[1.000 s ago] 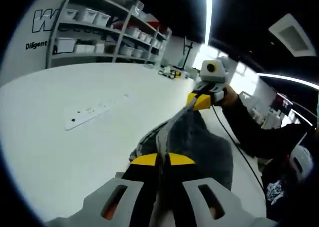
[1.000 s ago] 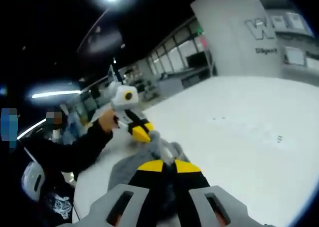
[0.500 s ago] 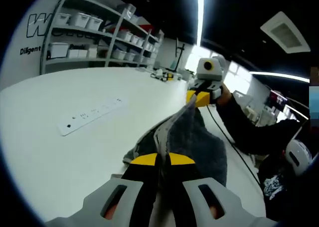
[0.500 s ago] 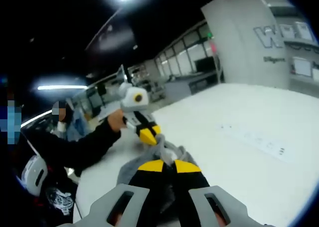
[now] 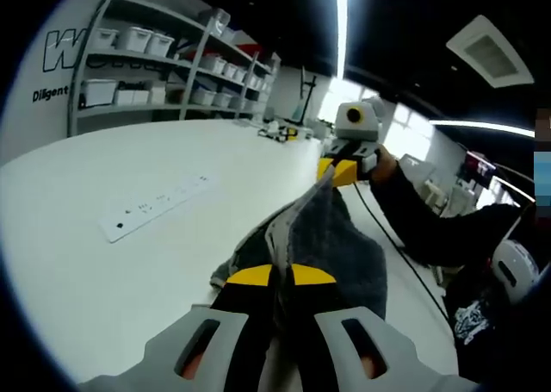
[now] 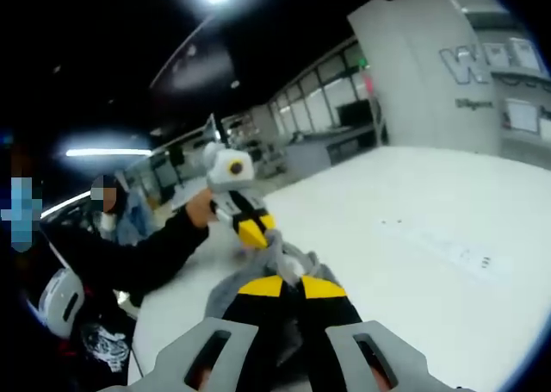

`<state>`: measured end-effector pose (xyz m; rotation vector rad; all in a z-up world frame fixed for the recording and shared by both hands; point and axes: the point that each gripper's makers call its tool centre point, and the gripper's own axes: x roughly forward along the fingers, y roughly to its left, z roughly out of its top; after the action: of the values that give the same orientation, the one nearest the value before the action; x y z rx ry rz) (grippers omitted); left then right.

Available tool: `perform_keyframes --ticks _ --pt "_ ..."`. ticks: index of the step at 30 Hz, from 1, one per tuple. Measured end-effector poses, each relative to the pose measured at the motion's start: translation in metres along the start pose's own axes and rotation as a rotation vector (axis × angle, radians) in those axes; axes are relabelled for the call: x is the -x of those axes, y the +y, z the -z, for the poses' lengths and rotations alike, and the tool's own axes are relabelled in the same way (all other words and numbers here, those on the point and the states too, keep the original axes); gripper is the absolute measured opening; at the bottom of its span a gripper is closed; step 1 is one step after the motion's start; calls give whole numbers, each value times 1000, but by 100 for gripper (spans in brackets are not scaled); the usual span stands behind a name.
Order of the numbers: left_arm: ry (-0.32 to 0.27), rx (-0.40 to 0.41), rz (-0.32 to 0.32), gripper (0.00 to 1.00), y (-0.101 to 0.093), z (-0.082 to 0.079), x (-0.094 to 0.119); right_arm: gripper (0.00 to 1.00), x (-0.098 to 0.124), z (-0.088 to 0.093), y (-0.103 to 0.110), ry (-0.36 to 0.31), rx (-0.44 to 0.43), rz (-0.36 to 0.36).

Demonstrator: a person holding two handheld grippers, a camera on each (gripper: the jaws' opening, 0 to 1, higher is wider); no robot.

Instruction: Open the folded towel by lifting each exposed corner and separating the folded layers until the towel lies flat within the target outline without major curled edges

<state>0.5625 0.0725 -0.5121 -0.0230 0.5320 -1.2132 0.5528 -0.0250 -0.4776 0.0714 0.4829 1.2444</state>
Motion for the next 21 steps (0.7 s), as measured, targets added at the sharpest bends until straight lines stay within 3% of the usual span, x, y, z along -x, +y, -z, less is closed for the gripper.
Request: perform_keyframes --ticks 14,21 --pt "-22 4 -24 2 -8 -11 2 1 11 -8 -6 -30 -14 31" --pt "-57 -11 -28 2 -11 -16 12 1 12 -11 11 -52 13 38"
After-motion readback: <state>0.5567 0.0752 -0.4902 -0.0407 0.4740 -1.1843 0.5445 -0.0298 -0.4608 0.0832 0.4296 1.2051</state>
